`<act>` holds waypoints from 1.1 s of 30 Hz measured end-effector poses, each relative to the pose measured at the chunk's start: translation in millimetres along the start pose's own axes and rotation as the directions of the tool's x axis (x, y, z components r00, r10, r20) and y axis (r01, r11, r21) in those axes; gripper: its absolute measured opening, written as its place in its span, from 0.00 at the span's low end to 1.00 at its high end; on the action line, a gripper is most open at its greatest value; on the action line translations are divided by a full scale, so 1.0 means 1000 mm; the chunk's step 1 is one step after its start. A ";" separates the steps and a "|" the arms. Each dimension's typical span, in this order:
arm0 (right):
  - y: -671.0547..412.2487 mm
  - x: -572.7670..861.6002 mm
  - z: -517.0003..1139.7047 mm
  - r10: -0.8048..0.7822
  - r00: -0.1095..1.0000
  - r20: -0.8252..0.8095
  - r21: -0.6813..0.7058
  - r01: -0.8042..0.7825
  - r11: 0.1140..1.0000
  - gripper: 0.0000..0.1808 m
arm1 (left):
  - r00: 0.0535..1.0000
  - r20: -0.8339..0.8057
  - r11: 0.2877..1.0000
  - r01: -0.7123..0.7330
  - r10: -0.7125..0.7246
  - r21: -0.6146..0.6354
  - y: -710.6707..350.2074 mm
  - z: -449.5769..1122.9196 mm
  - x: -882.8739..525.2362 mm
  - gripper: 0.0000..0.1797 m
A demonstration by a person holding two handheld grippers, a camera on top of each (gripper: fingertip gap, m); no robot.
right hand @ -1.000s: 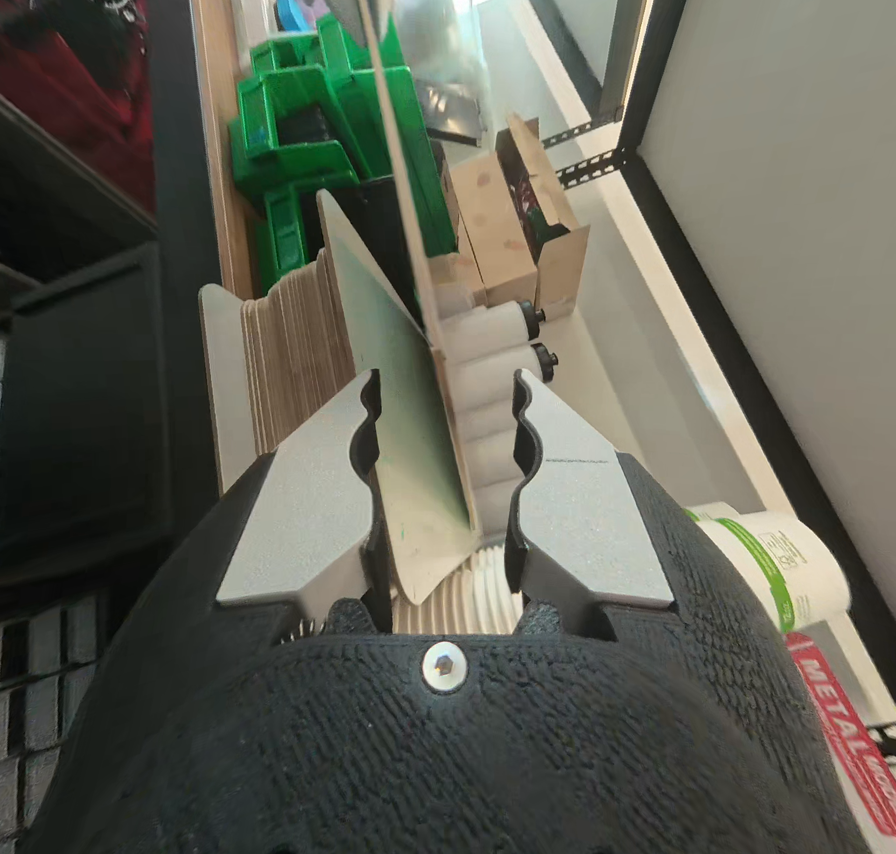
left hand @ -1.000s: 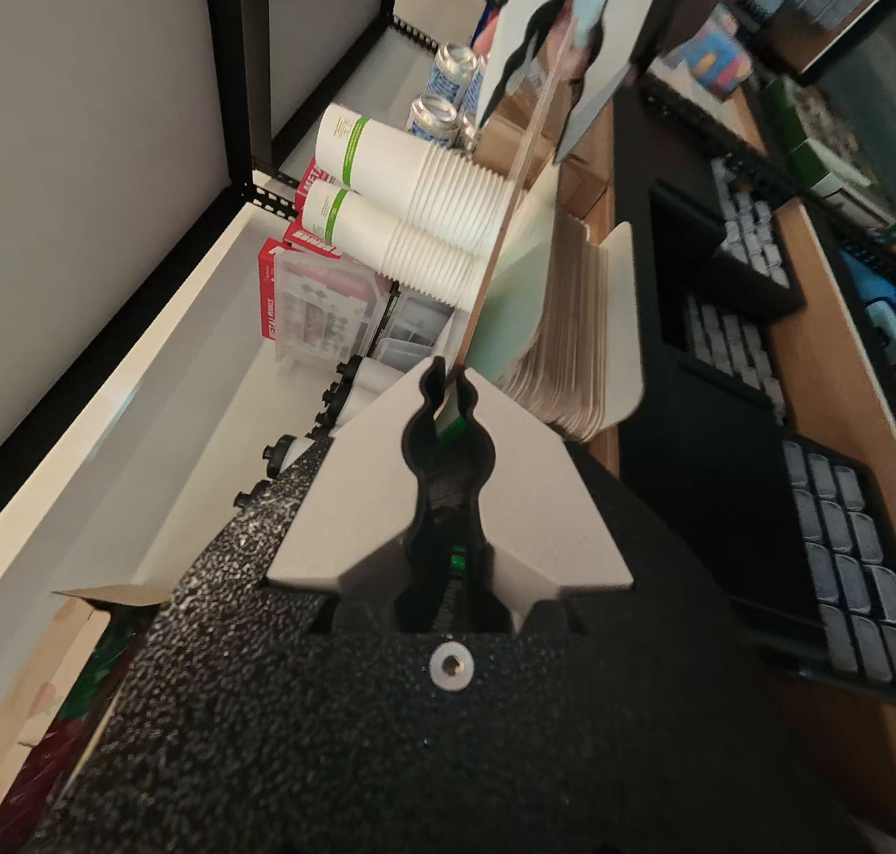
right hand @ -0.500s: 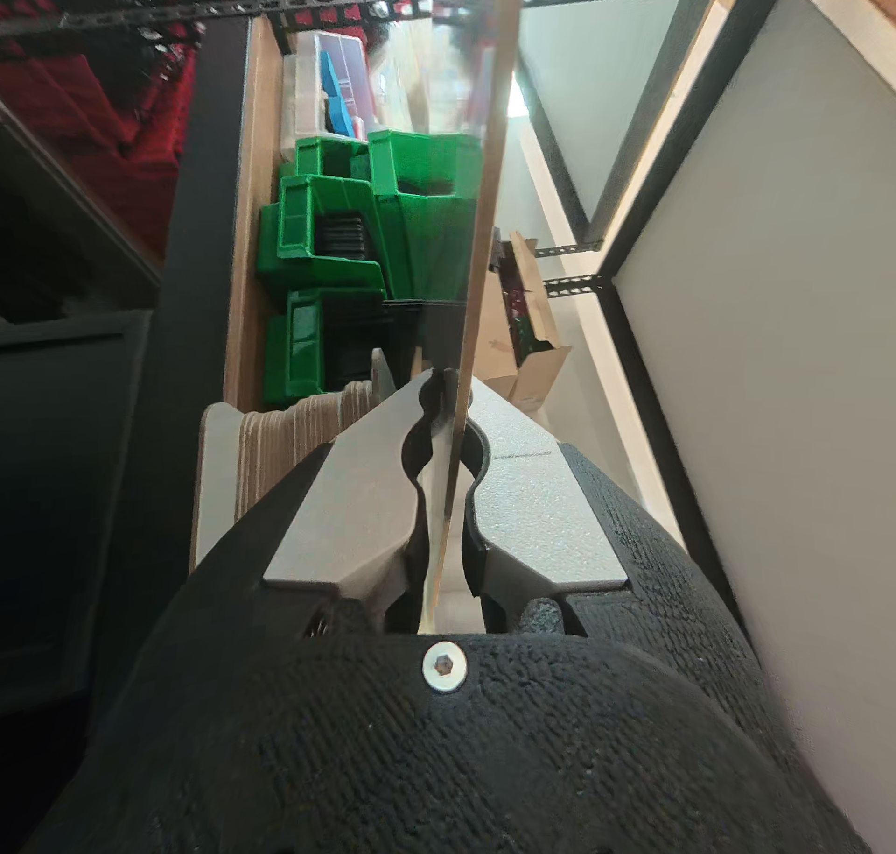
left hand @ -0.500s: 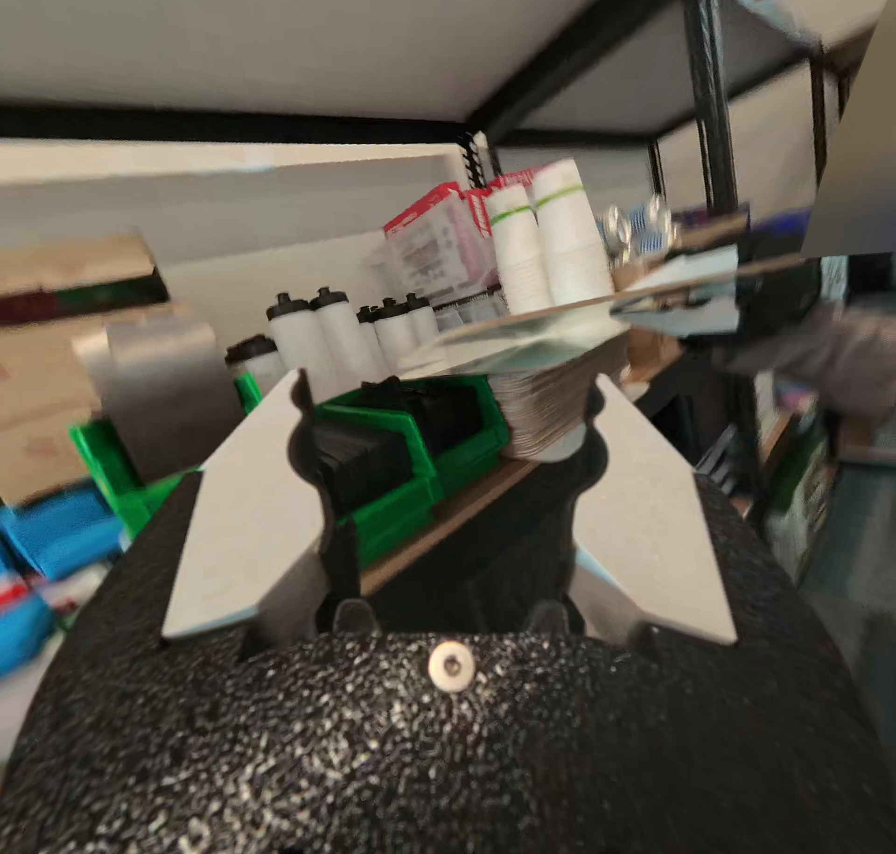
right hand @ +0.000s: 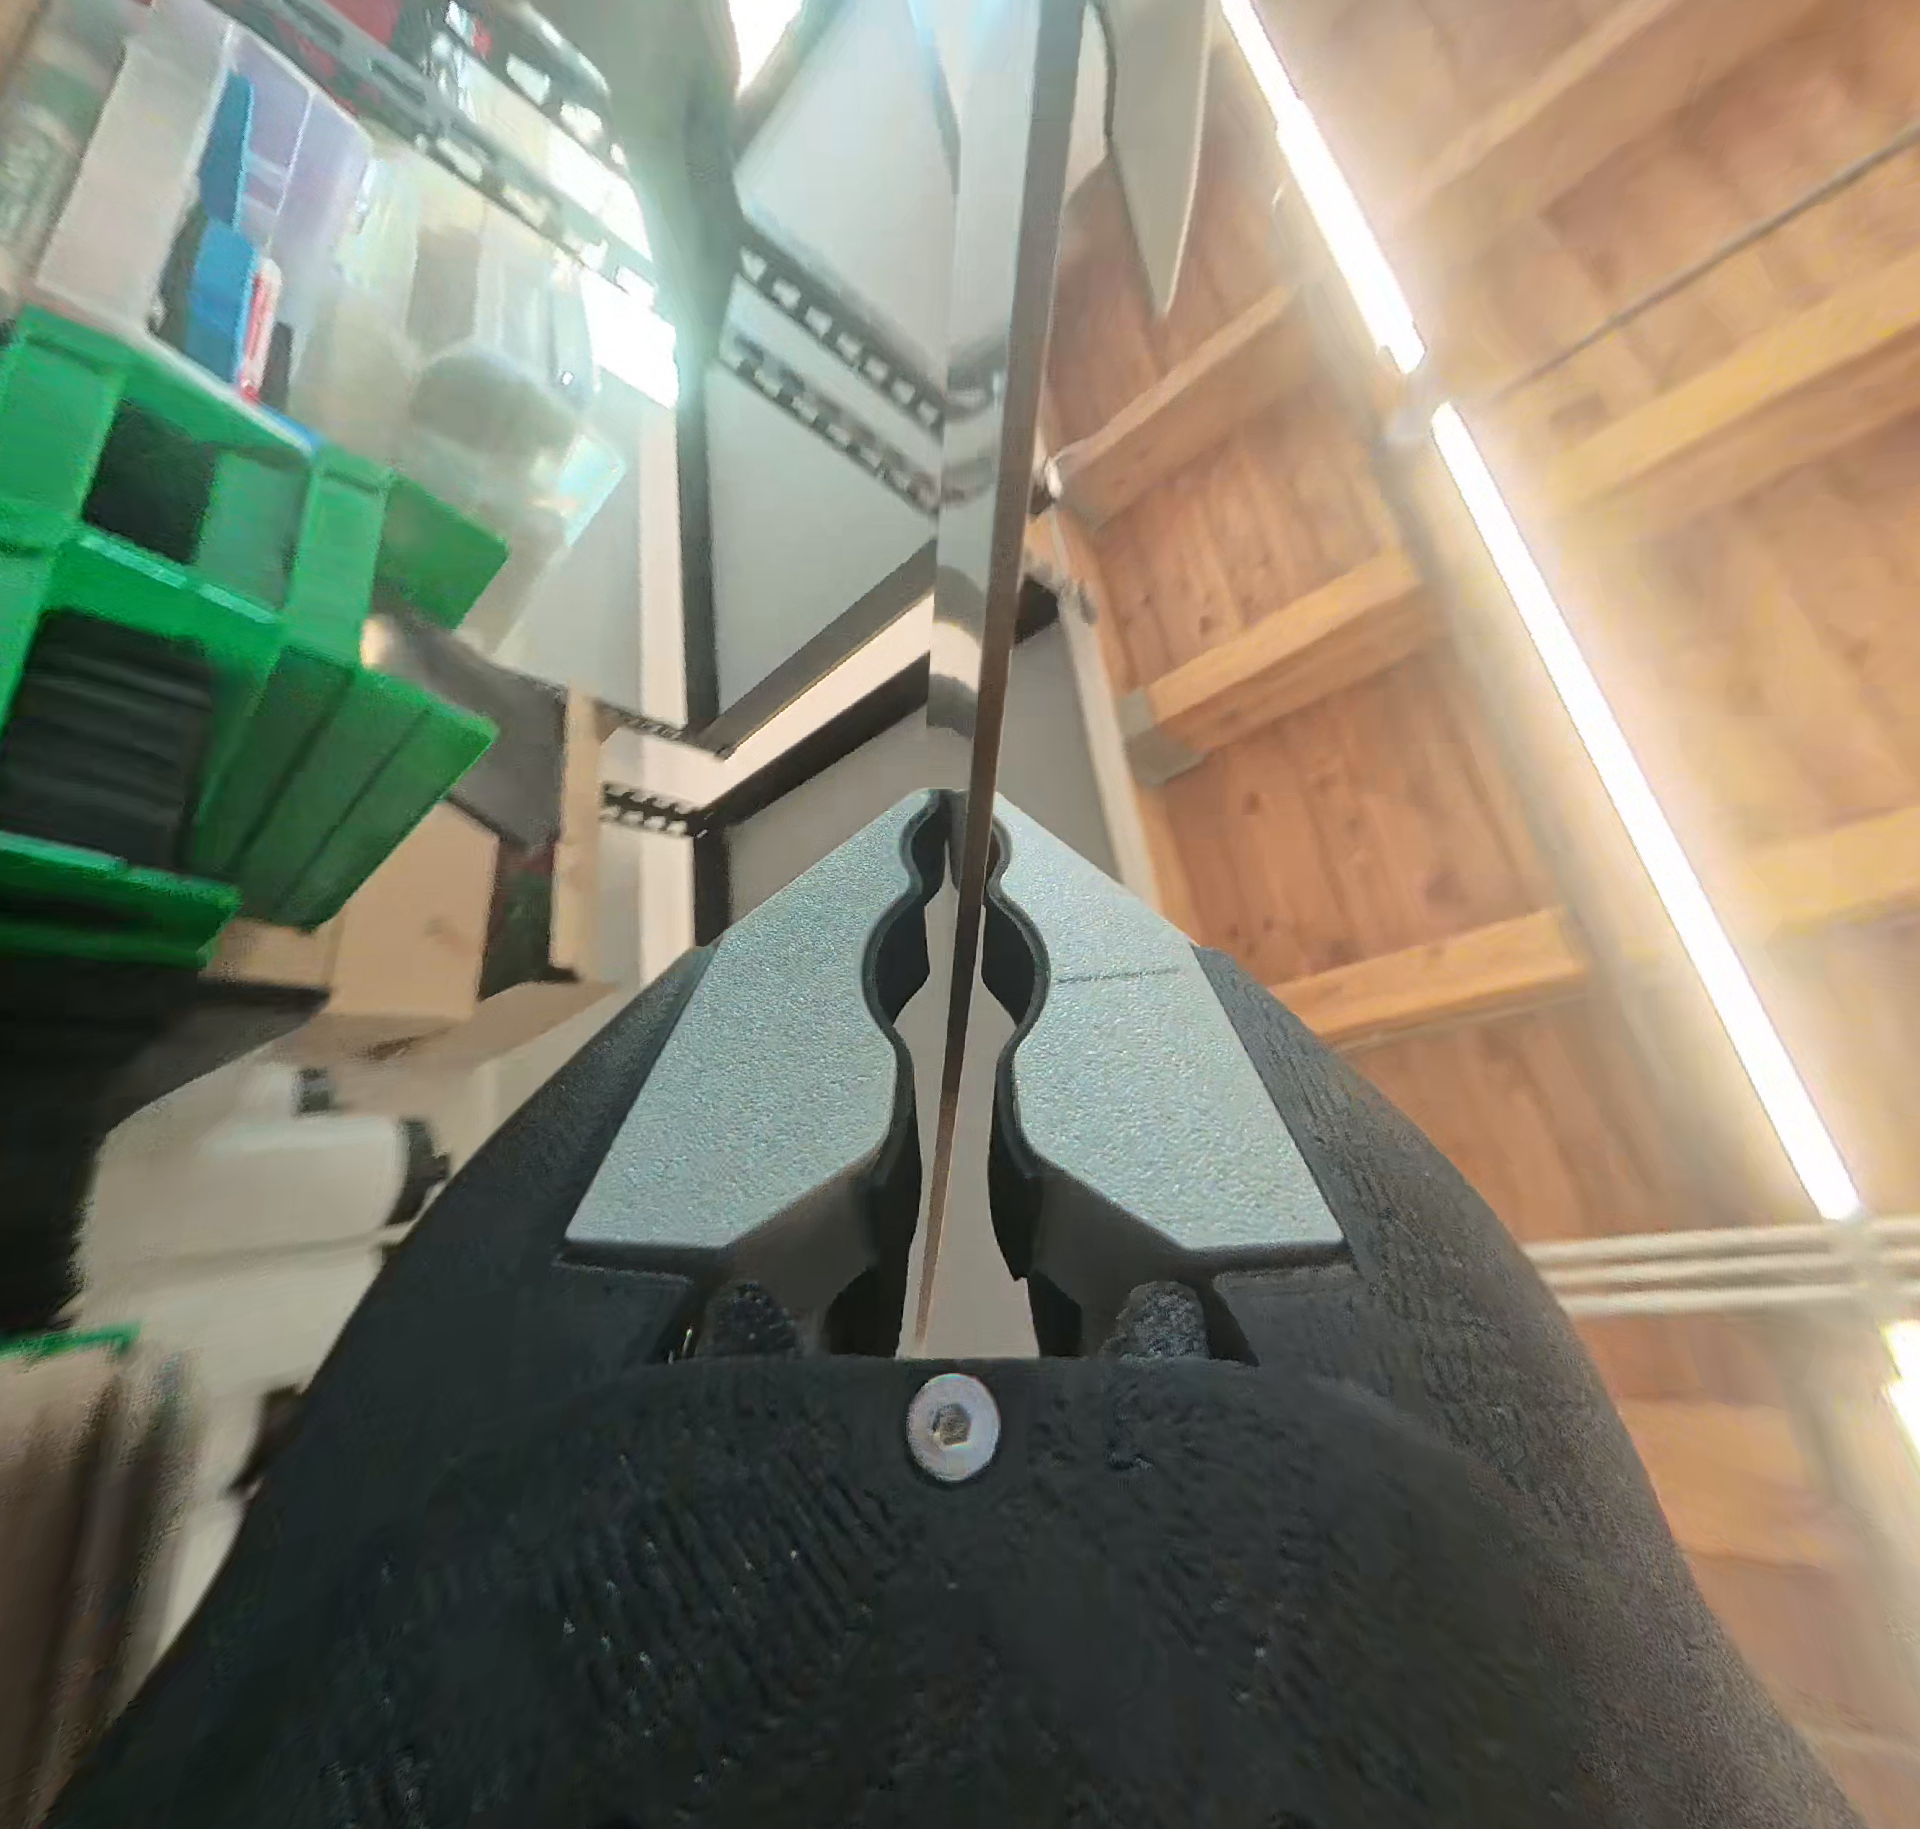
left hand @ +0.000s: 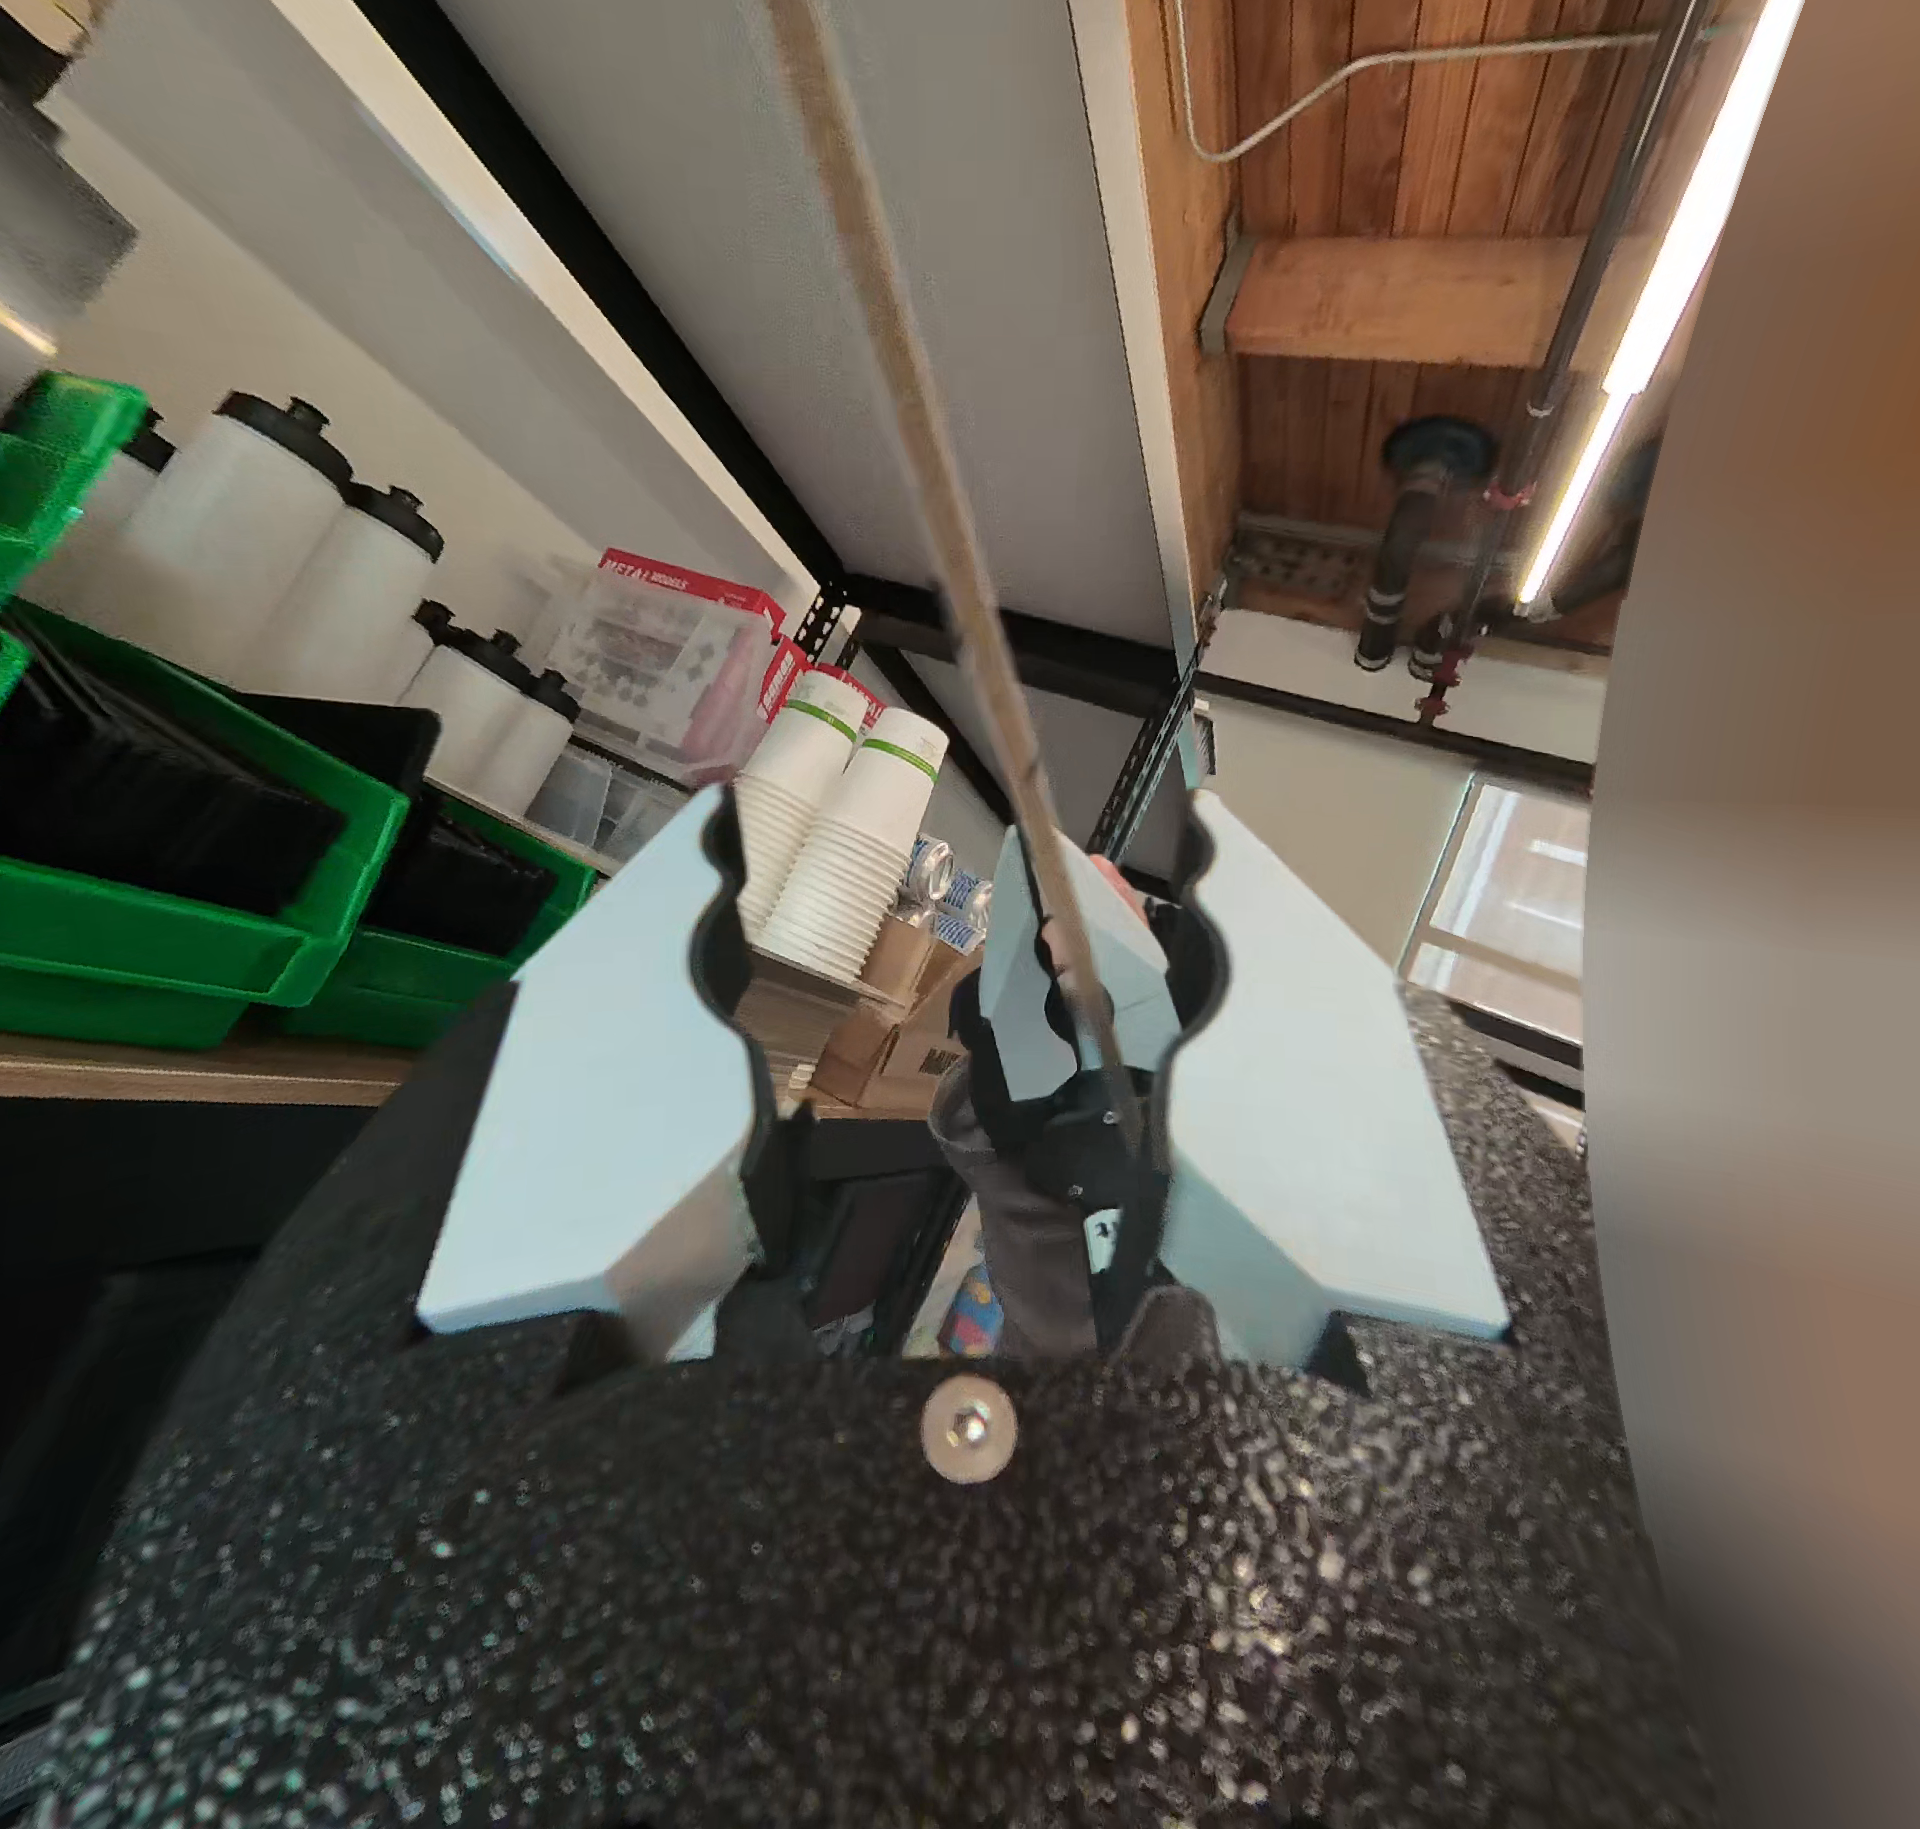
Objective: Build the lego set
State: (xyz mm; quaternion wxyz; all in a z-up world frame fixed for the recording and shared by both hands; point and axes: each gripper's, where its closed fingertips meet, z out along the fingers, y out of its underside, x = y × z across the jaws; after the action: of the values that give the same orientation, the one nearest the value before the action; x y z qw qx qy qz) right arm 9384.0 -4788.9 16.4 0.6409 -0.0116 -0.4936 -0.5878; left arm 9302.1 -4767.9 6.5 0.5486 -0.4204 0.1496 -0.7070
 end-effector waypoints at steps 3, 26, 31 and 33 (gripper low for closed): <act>-0.048 0.007 0.026 -0.112 0.990 -0.084 0.131 0.123 0.984 0.01 | 0.999 0.021 0.995 -0.038 0.036 0.096 -0.024 -0.034 0.005 0.21; -0.057 -0.208 0.315 0.653 -0.076 0.754 -0.553 -0.610 0.568 0.14 | 0.637 0.565 0.597 -0.748 0.524 0.289 -0.165 -0.379 0.091 0.00; -0.047 -0.304 0.336 0.614 -0.315 0.724 -0.689 -0.275 0.671 0.14 | 0.588 0.546 0.547 -0.796 0.597 0.259 -0.202 -0.401 0.074 0.00; -0.045 -0.325 0.345 0.624 -0.346 0.701 -0.708 -0.234 0.666 0.18 | 0.579 0.529 0.537 -0.805 0.621 0.252 -0.223 -0.406 0.065 0.01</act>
State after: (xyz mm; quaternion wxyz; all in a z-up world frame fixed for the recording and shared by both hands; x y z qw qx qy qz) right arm 9193.7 -4356.4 -42.8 0.2239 -0.7087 -0.6548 -0.1374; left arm 8846.4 -4849.1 -59.5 0.8937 -0.3009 0.0278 -0.3316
